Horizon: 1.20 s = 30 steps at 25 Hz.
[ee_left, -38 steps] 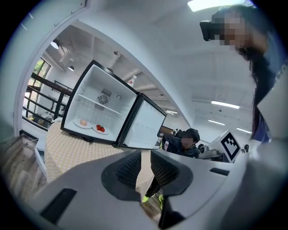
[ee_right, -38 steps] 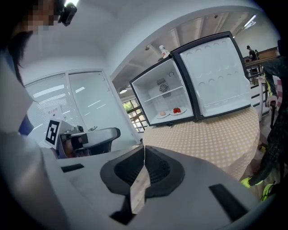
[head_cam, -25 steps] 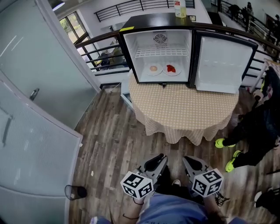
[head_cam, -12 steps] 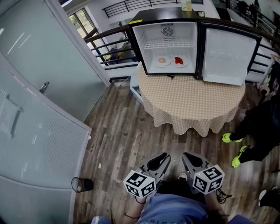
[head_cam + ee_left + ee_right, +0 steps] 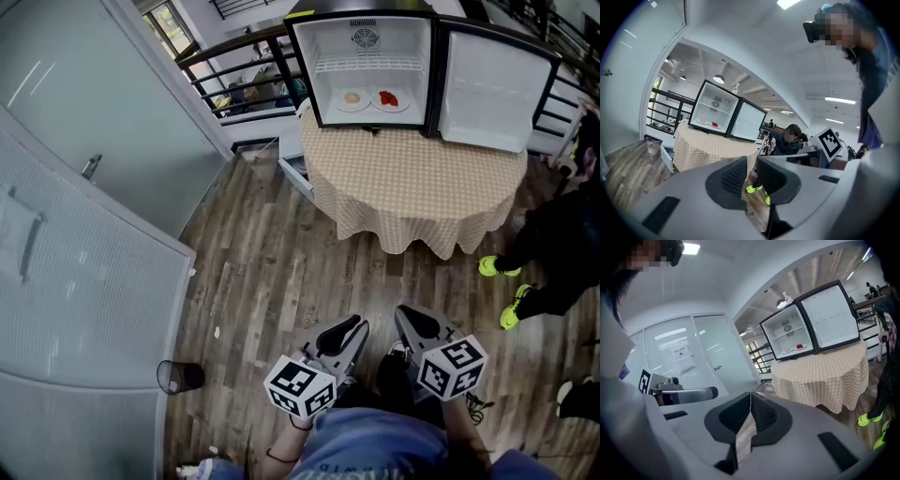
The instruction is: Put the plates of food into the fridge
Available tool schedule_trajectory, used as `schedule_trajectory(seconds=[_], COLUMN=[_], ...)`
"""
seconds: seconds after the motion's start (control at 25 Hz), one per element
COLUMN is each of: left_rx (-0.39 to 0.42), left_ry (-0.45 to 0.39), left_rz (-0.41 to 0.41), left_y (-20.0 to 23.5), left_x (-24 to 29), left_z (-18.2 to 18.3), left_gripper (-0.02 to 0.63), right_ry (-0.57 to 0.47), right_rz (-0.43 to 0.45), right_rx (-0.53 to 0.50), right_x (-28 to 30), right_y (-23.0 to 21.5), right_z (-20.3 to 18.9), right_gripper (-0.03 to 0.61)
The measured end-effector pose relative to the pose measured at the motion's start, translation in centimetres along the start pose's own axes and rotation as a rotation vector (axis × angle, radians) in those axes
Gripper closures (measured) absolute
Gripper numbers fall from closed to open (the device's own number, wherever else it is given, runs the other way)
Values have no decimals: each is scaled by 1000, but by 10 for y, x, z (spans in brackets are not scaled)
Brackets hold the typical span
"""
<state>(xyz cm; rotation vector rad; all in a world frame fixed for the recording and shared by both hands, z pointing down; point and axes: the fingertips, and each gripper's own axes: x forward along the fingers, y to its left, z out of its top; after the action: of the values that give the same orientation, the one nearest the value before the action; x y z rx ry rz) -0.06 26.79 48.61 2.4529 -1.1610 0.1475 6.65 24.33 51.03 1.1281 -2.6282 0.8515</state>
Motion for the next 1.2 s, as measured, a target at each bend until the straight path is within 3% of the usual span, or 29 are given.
schedule_trajectory(seconds=[0.52, 1.2], left_rx=[2, 46], left_ry=[-24, -51], left_rz=[-45, -109], left_y=[-15, -43], left_x=[-78, -90], left_z=[-33, -31], left_gripper=[538, 538], right_ry=[-31, -117], right_rz=[-95, -206], right_rx=[11, 1], right_x=[-45, -96], right_y=[46, 30], right_z=[-52, -42], right_gripper=[558, 558])
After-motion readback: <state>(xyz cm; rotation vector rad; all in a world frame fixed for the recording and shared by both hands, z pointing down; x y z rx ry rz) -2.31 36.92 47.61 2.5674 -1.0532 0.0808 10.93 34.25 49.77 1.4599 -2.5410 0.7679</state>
